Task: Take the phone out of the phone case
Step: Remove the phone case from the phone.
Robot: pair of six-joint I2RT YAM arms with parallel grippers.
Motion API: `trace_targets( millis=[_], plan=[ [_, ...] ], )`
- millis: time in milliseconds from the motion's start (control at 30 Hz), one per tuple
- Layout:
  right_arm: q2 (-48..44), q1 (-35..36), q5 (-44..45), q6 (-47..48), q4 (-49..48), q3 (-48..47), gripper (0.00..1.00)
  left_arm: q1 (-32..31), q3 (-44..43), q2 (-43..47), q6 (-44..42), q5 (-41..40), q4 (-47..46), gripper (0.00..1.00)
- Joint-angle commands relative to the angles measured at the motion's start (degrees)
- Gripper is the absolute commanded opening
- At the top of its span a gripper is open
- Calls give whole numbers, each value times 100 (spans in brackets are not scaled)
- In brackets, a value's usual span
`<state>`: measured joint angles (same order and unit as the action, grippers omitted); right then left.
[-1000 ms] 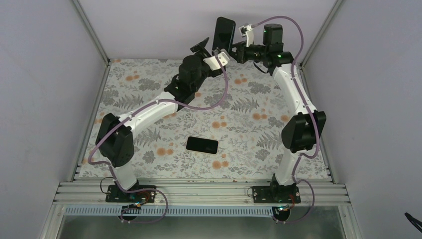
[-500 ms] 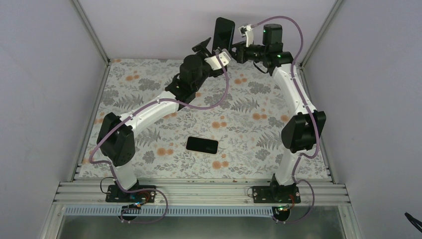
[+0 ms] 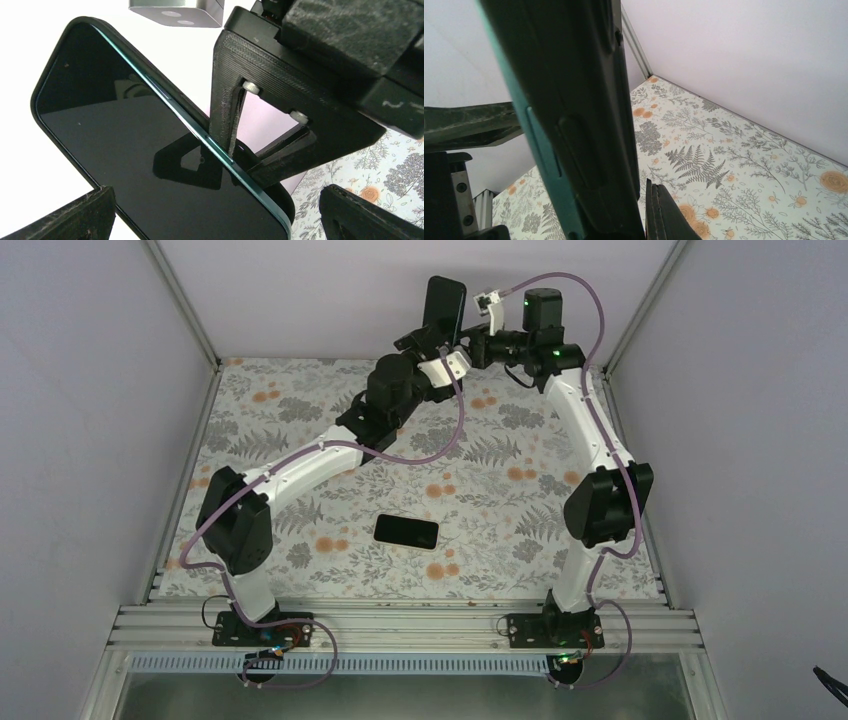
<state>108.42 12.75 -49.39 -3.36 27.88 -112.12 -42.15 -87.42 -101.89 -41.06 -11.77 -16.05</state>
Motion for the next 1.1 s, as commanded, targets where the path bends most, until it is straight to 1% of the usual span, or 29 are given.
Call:
trace_targets(
  millis=[0,133,267,567,700,1067],
  plan=[
    [-153,61,-271,-115,-371,-190,3,-13,-54,-143,34,-116,-57,100],
    [-193,63,-269,-106,-379,-125,3,-12,-12,-133,43,-272,-218,100],
    [-199,69,-252,-87,-366,-102,3,-3,107,-43,41,-195,-245,100],
    [-186,61,-208,-68,-362,-104,3,5,461,429,66,-48,-328,100],
    [-168,65,-198,-63,-362,-127,3,1,578,582,-17,-110,-446,100],
    [-176,88,-205,-70,-350,-155,3,5,475,367,-161,-240,-545,100]
  ],
)
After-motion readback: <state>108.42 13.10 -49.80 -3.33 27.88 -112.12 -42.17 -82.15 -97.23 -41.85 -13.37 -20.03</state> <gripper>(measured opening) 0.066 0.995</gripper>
